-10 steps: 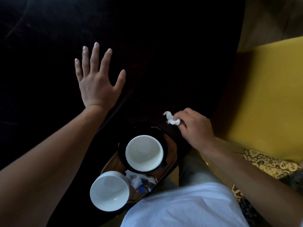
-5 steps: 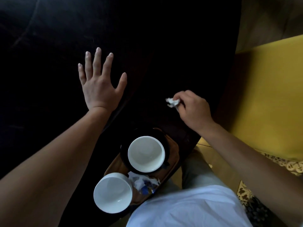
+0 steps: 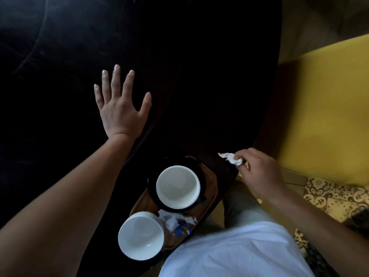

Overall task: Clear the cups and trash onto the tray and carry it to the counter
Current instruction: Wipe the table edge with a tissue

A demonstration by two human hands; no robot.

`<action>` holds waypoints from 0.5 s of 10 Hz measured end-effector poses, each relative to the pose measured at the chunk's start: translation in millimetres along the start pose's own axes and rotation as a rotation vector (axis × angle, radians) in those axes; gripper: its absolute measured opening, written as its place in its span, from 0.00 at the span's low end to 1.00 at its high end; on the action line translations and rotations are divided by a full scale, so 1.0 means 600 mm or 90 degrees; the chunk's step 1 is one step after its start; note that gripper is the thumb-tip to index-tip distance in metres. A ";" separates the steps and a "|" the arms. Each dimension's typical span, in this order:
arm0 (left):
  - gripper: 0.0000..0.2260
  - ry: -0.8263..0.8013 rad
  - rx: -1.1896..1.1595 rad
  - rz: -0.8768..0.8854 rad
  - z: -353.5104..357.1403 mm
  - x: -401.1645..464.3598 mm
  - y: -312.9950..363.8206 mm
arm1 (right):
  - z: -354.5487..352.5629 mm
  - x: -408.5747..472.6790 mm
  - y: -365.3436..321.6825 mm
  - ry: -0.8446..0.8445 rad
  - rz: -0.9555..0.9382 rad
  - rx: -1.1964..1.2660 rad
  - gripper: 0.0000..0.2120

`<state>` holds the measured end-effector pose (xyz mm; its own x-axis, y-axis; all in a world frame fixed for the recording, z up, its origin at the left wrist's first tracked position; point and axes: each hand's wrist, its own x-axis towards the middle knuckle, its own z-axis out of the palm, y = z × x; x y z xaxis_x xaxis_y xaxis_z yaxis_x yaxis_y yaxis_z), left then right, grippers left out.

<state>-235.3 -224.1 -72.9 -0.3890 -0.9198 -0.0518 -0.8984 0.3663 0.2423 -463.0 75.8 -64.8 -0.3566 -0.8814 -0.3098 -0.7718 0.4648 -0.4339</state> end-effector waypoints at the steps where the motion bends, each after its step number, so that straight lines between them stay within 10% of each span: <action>1: 0.31 -0.001 0.000 -0.002 0.000 0.000 0.000 | 0.029 -0.042 -0.021 -0.042 -0.035 0.000 0.10; 5: 0.31 0.010 -0.006 -0.002 0.003 0.001 0.000 | 0.019 0.116 -0.038 0.117 -0.025 0.029 0.08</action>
<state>-235.6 -224.2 -74.5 -0.3824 -0.9232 -0.0374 -0.8978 0.3617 0.2513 -464.0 4.9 -86.3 -0.4201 -0.8974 -0.1348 -0.7640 0.4300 -0.4811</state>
